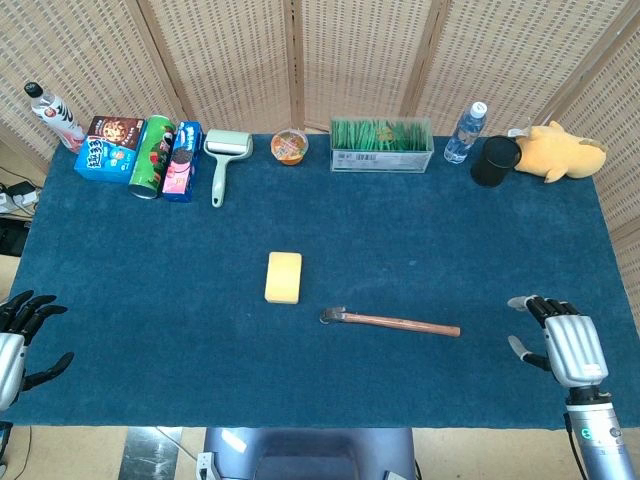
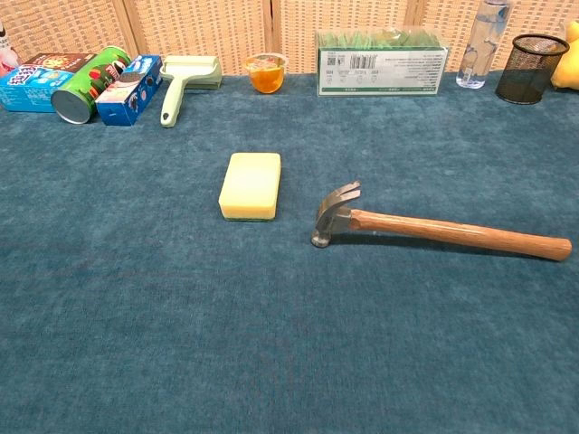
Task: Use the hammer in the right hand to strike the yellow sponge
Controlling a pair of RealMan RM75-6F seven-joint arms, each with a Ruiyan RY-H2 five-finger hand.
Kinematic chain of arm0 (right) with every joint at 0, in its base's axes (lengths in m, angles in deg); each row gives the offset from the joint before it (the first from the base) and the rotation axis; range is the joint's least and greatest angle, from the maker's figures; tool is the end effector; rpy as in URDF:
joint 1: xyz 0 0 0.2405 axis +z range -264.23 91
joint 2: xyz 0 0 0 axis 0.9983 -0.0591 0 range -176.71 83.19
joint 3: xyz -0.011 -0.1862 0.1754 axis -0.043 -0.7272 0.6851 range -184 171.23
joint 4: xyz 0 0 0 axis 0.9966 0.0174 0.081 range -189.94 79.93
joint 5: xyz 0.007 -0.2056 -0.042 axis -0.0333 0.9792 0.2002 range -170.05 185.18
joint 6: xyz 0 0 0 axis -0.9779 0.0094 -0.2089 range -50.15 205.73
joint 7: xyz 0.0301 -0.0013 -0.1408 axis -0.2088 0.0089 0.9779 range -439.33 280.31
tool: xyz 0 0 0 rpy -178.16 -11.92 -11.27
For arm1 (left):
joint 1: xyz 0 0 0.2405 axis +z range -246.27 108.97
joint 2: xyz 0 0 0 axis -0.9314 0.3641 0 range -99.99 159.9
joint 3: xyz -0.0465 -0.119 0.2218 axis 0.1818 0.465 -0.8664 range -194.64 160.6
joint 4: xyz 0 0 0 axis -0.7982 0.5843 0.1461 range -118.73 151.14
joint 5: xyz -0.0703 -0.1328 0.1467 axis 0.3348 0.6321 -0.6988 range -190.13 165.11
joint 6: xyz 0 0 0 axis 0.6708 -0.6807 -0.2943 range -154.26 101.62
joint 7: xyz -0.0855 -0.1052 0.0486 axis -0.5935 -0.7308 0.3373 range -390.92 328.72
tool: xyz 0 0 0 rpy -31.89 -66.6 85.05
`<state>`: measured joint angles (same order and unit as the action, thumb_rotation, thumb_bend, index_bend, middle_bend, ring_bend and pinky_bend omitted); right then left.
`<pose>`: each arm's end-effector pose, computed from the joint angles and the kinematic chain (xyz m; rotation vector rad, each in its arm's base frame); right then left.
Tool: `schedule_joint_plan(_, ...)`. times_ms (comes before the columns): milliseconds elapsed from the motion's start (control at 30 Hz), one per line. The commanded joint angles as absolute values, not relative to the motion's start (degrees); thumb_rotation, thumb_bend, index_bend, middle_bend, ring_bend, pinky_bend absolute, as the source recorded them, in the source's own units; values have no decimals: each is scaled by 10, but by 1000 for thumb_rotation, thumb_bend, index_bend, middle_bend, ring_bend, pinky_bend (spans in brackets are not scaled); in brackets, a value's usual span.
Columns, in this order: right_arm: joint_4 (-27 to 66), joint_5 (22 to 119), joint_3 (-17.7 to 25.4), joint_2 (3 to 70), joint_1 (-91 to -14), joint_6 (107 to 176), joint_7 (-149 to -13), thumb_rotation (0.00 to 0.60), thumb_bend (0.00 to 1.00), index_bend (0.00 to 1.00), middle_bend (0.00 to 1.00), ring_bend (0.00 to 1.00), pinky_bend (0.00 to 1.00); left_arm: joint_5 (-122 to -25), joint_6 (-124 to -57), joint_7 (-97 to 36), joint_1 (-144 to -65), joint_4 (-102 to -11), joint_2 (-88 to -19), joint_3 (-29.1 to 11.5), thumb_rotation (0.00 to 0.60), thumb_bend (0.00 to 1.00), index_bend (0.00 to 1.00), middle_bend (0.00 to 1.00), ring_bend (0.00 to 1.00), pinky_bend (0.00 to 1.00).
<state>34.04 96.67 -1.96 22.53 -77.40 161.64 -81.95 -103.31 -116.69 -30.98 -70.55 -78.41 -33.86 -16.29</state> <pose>-0.2909 -0.2094 0.1334 1.4466 -0.8894 1.0513 -0.2987 0.1566 0.1600 -1.3853 -0.8859 -0.9713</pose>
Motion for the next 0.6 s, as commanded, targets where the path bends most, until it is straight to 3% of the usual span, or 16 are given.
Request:
schedule_joint_plan(33,351,976,-19,225,-761,1603,-825,600,289,368,473,522,547,-1035,-1166,-311,-707,-784,-339,-162,600,235,279,210,106,144)
schedule_joint_plan(133,366,979,-14,230,-745,1586,-822,600,314,396,500,547,599,-1041,-1163,-310,-712,-786,-339,-162,600,235,279,210,106,144)
schedule_joint_plan(400,410,965,-8,258,-698,1514,-792,600,353,413,465,455,318,-1043,-1141,-301,-732,-789,-336,-155,600,236,279,210,106,144)
schedule_joint_plan(600,430,920,0,293,-663,1449,-737,600,351,410,432,422,298,-1042,-1122,-296,-748,-793,-335,-149,600,235,279,210,106,144)
